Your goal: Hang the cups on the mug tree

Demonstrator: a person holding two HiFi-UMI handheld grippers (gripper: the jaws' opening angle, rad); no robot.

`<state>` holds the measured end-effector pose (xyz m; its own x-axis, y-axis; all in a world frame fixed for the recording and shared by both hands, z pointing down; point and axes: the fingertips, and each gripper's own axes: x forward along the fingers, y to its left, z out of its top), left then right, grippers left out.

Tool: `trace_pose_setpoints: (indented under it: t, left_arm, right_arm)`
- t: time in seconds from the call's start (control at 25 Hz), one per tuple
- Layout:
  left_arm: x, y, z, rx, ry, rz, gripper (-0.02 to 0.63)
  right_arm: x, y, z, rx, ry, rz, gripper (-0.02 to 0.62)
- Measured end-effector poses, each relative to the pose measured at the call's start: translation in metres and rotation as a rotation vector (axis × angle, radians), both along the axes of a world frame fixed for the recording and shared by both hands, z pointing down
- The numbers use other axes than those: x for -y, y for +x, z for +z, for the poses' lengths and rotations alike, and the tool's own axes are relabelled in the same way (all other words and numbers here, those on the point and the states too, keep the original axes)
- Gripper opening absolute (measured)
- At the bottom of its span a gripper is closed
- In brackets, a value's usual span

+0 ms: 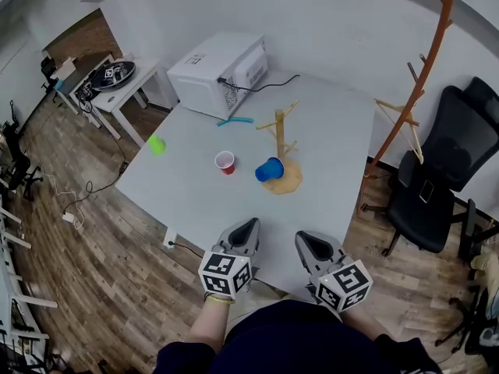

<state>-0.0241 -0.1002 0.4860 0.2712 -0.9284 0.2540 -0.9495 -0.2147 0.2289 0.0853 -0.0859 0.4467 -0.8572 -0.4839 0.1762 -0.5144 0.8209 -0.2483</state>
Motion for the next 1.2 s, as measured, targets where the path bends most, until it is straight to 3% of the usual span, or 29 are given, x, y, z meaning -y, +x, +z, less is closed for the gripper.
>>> trace_pose_setpoints:
  t: [0.68, 1.2]
  left_arm:
    - [0.03, -0.099, 0.021, 0.002, -0.04, 0.038, 0.02]
    - [0.049, -0.155, 0.046, 0.0, -0.064, 0.064, 0.02]
  right_arm:
    - [0.014, -0.071, 0.001, -0.046, -0.011, 0.133, 0.029]
    - [0.025, -0.111, 0.005, -0.071, -0.011, 0.194, 0.029]
